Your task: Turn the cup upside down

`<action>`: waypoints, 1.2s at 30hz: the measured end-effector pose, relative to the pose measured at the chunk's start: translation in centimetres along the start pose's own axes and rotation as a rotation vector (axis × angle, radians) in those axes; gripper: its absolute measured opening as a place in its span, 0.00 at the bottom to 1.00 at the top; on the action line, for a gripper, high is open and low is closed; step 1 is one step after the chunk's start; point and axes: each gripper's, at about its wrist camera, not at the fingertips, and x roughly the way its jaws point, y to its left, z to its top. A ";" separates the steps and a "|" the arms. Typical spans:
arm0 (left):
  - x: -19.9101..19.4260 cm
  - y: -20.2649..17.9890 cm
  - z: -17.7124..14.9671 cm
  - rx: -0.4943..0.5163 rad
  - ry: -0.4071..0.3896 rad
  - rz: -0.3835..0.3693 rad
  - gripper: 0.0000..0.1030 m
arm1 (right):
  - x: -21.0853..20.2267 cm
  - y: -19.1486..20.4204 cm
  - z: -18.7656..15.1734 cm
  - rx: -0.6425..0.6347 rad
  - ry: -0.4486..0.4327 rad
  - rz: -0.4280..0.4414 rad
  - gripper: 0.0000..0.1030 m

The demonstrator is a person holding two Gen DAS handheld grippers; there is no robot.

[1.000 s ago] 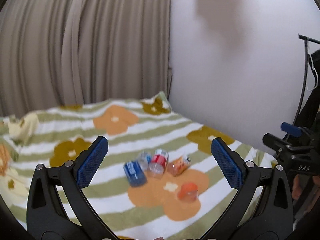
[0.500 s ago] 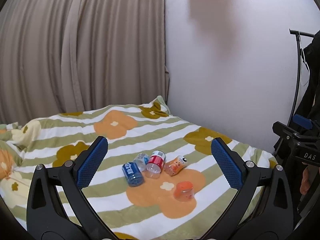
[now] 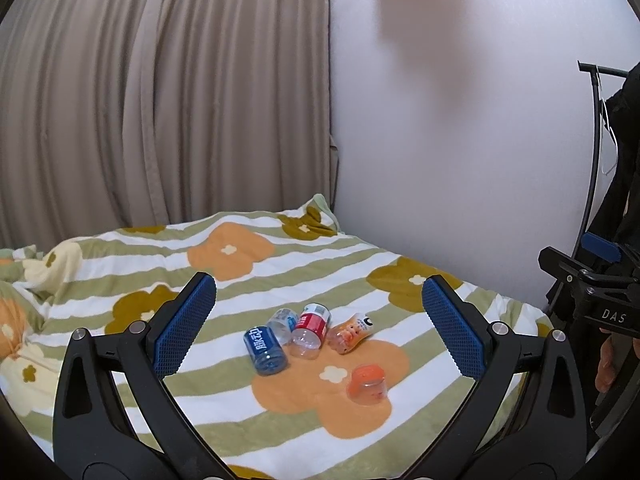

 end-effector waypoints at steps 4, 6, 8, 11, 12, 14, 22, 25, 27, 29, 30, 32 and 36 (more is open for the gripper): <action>0.1 -0.1 0.0 0.001 0.011 -0.016 1.00 | -0.1 0.0 -0.2 0.003 0.005 -0.002 1.00; 0.2 -0.2 -0.1 0.001 0.016 -0.019 1.00 | 0.0 0.1 -0.5 0.007 0.010 -0.001 1.00; 0.2 -0.2 -0.3 0.001 0.019 -0.023 1.00 | 0.0 0.1 -0.5 0.004 0.007 -0.005 1.00; 0.3 -0.3 -0.3 0.006 0.019 -0.026 1.00 | -0.2 0.2 -0.8 0.003 0.007 -0.010 1.00; 0.3 -0.3 -0.3 0.006 0.018 -0.027 1.00 | -0.2 0.2 -0.8 0.004 0.008 -0.010 1.00; 0.3 -0.4 -0.3 0.005 0.015 -0.029 1.00 | -0.2 0.2 -0.8 0.007 0.007 -0.010 1.00; 0.4 -0.3 -0.2 0.005 0.011 -0.029 1.00 | -0.5 0.5 -1.2 0.005 0.001 -0.013 1.00; 0.6 -0.4 -0.2 0.006 0.007 -0.029 1.00 | -0.6 0.4 -1.3 0.007 -0.001 -0.014 1.00; 0.6 -0.4 -0.1 0.007 0.006 -0.029 1.00 | -0.7 0.5 -1.4 0.008 -0.001 -0.014 1.00; 0.5 -0.4 -0.1 0.006 0.005 -0.030 1.00 | -0.6 0.5 -1.3 0.009 0.000 -0.014 1.00; 0.6 -0.4 -0.1 0.007 0.006 -0.029 1.00 | -0.7 0.5 -1.3 0.009 -0.001 -0.015 1.00; 0.4 -0.5 -0.1 0.013 0.007 -0.025 1.00 | -0.6 0.4 -1.3 0.009 0.000 -0.015 1.00; 0.1 -0.7 0.1 0.027 -0.008 -0.012 1.00 | -0.7 0.5 -1.3 0.010 -0.002 -0.013 1.00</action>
